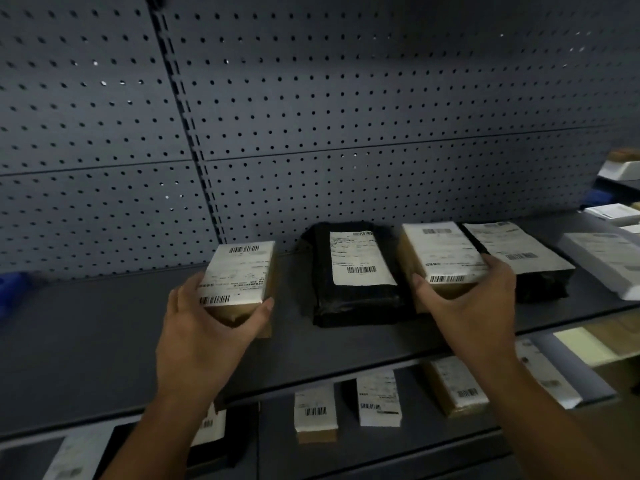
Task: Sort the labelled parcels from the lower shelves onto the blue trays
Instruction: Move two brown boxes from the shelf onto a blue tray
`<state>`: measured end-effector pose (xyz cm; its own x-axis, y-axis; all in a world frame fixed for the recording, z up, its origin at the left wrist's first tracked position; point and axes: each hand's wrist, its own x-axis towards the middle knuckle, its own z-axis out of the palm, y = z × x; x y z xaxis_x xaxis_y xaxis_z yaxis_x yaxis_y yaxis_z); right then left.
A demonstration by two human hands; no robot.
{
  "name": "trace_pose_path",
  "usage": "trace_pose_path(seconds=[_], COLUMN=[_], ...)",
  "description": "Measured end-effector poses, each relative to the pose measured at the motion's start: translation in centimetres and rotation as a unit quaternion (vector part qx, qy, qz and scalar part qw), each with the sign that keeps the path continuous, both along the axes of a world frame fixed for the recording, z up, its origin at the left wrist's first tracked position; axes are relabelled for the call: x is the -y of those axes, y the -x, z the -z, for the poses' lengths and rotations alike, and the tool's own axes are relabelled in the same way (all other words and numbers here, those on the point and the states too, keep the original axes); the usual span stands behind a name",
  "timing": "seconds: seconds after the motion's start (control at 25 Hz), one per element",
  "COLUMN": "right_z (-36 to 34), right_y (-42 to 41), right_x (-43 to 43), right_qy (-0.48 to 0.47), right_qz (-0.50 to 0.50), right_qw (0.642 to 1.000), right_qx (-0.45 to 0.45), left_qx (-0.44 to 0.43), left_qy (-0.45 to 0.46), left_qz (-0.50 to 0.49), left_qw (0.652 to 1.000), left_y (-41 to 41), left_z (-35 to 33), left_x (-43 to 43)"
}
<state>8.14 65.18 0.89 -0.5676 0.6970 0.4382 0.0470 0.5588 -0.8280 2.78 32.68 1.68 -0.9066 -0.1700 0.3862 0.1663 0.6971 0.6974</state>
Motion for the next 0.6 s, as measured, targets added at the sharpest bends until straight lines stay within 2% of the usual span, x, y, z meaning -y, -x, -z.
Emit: trace_pose_path(seconds=[0.08,0.28,0.6], right_z=[-1.5,-4.3,-4.3], right_y=[0.2,1.0,1.2], right_x=[1.1,6.4,17.2], right_qy=[0.008,-0.029,-0.038], right_qz=[-0.037,-0.129,-0.252], right_qw=[0.998,0.986,0.963], right_qx=[-0.048,-0.100,-0.084], left_qx=[-0.030,-0.077,-0.100], left_qy=[-0.012,-0.024,-0.032], left_qz=[-0.005,-0.057,-0.148], left_qw=[0.999,0.995,0.983], left_y=[-0.3,-2.4,-8.9], left_z=[-1.0,-3.2,-3.1], left_x=[0.7,3.5,12.9])
